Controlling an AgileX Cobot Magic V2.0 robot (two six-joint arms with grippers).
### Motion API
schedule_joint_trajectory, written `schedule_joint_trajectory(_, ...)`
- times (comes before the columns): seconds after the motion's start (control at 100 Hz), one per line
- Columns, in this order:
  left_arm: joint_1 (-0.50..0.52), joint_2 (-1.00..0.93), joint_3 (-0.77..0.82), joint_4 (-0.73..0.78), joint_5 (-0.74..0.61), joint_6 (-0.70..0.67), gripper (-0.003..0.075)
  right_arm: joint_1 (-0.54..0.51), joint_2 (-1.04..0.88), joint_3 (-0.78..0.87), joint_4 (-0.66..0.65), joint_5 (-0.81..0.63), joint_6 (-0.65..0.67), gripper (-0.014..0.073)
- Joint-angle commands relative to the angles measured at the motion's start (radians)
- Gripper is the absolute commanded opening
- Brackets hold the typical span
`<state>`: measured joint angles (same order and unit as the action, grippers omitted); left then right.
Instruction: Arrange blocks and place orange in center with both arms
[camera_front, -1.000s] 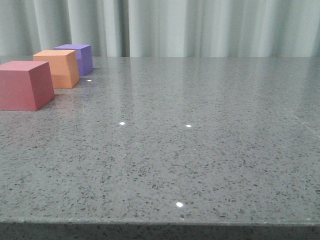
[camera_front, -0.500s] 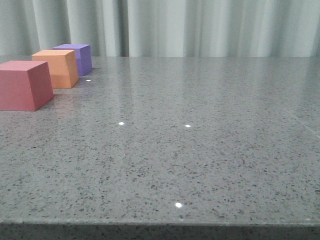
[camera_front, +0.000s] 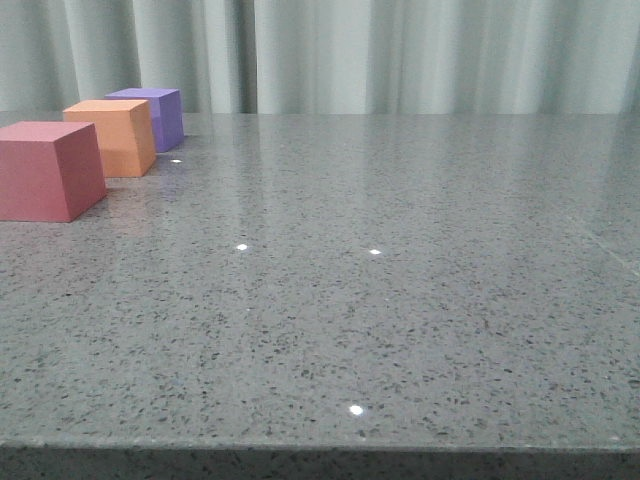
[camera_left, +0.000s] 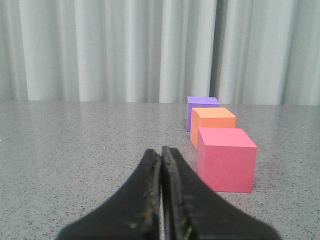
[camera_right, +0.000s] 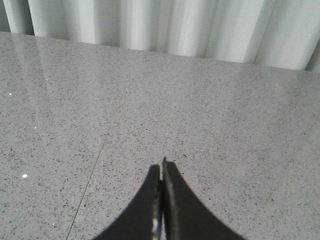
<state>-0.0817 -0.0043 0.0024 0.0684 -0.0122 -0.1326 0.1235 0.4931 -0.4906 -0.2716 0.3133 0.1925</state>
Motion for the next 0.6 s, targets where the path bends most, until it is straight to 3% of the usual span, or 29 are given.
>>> schedule_joint_trajectory(0.0,-0.009,-0.036,0.043,0.0,-0.084,-0.008,-0.002,-0.005,0.011,-0.028,-0.017,-0.077,-0.001,-0.0069)
schedule_joint_trajectory(0.59,-0.009,-0.036,0.043,0.0,-0.084,-0.008,-0.002,-0.005,-0.024,-0.018,0.011,-0.094,-0.006,-0.0069)
